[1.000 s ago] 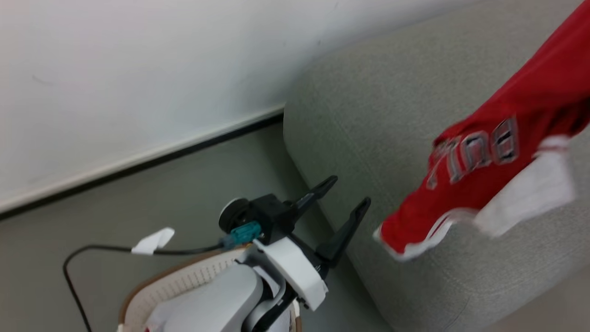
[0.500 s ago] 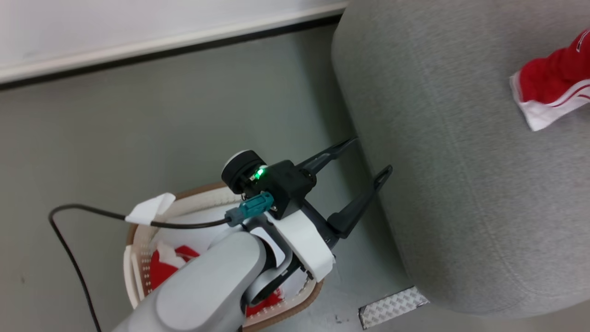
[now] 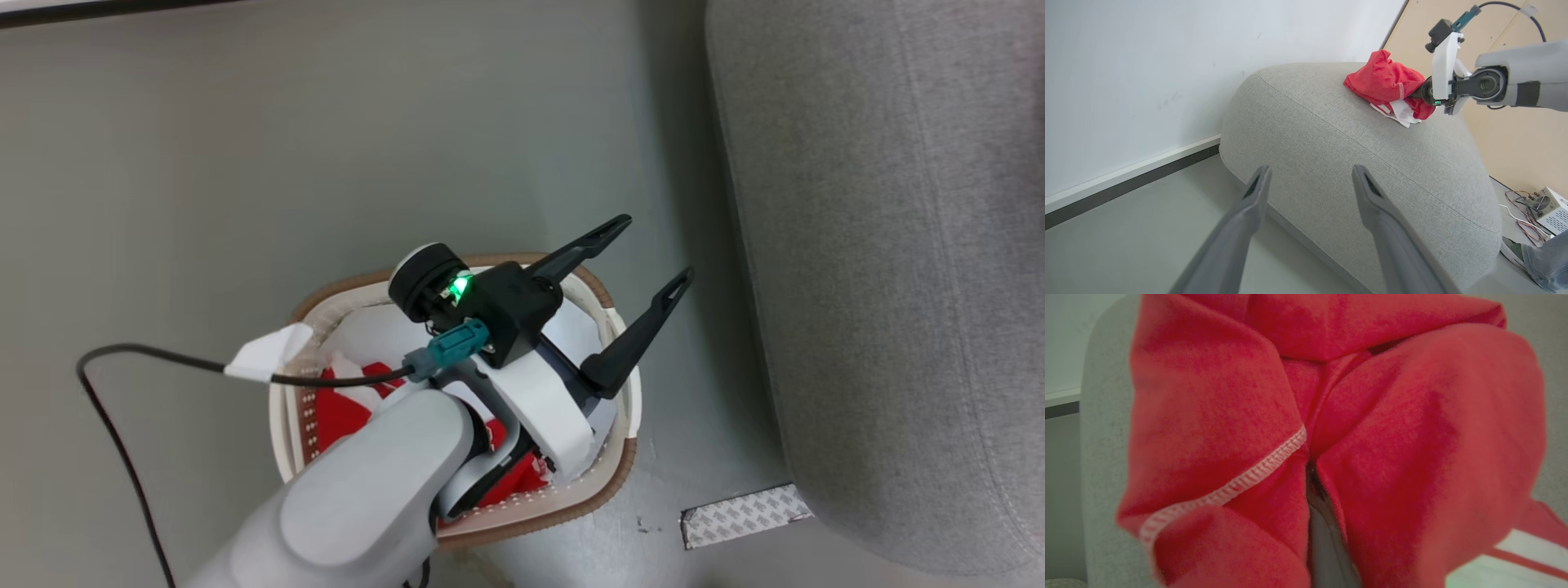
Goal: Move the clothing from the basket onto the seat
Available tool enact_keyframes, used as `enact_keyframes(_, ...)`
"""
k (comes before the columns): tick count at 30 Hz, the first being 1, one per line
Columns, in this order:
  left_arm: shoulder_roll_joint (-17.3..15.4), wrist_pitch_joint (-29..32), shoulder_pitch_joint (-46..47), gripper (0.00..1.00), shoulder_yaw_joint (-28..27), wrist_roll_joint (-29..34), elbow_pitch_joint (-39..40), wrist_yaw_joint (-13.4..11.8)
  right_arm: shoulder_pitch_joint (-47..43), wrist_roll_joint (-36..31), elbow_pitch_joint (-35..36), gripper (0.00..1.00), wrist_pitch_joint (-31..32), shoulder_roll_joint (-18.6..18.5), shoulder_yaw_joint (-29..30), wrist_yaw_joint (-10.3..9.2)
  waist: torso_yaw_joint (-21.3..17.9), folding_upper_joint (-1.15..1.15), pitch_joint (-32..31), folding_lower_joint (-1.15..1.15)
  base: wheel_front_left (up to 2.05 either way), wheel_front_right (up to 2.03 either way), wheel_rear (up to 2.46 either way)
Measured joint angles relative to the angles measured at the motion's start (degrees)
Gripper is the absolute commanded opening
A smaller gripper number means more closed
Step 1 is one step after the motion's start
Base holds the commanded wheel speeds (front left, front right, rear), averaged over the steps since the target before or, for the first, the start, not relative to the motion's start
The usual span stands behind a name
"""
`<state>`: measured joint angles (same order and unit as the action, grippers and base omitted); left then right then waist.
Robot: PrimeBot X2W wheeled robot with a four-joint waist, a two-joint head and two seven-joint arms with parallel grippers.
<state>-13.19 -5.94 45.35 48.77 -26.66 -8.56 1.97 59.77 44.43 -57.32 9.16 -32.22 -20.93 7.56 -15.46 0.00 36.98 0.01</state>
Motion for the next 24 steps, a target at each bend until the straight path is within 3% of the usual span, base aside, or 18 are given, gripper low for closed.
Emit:
enact_keyframes(1,0.0,-0.2,0.0,1.0,0.0,-0.1,-0.1,0.0,0.0,1.2,-0.1,1.0,1.5,-0.1,-0.5,0.0,0.3,0.0,0.0,0.0,0.0,0.0,0.0)
enact_keyframes(11,0.1,-4.0,-3.2,1.0,-1.4,-2.8,-3.4,-0.6,-1.3,5.8,4.5,1.0,8.5,-2.8,-8.8,0.0,0.2,0.0,-5.9,-0.01,0.0,0.0,0.0)
enact_keyframes(16,-0.4,-6.3,-7.1,1.0,-2.9,-4.8,-5.4,-1.5,-3.9,6.9,8.4,1.0,11.3,-6.4,-13.6,0.0,-0.2,0.0,-11.7,-0.02,0.0,0.0,0.0)
enact_keyframes(24,-1.4,-8.5,-15.0,1.0,-6.7,-8.1,-6.4,-3.1,-8.3,9.2,22.5,1.0,12.8,-12.1,-18.8,0.0,-0.4,0.0,-22.6,-0.03,0.0,0.0,0.0)
